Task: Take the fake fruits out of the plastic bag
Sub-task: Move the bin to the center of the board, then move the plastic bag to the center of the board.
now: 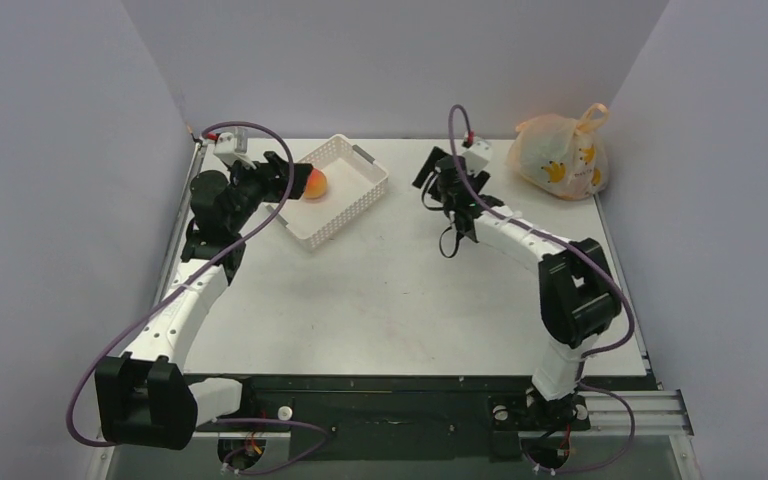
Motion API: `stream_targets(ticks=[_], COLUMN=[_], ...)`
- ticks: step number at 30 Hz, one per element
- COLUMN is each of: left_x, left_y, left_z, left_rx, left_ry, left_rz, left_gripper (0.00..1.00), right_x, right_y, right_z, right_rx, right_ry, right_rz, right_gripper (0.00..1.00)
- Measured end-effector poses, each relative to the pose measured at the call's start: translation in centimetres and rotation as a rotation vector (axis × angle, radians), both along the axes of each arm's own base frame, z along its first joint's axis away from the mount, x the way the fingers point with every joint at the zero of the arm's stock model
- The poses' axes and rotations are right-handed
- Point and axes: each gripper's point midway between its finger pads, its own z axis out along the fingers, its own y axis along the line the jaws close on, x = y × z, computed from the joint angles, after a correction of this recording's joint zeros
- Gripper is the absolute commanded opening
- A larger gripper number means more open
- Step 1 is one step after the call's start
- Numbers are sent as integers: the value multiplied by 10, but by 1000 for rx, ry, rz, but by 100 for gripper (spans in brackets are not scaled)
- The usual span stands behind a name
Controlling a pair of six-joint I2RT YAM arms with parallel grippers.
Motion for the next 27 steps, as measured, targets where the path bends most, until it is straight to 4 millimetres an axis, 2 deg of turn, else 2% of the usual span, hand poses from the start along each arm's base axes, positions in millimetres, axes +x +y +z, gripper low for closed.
stream_targets(ticks=[5, 9, 14, 18, 21, 24, 27], left_x=[1, 0, -2, -2, -2, -2, -2], left_y=[-3, -6, -13, -19, -22, -24, -26], left_z=[-6, -5, -5, -8, -12, -12, -14], left_rx=[1, 0, 1, 4, 5, 6, 9], left_ry=[17, 11, 11, 17, 26, 27, 30], left_rz=[-15, -23, -40, -54, -63, -68, -76], left_gripper=[82, 82, 81, 82, 82, 81, 81], right_x=[8, -1, -14, -9, 13, 35, 55], right_y=[-127, -205, -285, -336, -367, -381, -387], right_z=[37, 55, 64, 74, 78, 67, 49], right_rx=[-211, -328, -417, -420, -412, -416, -404], right_ry=[-8, 16, 65, 80, 75, 87, 103], right_rz=[-223, -379, -560, -680, -746, -766, -761], right_gripper=[90, 89, 89, 88, 89, 89, 89])
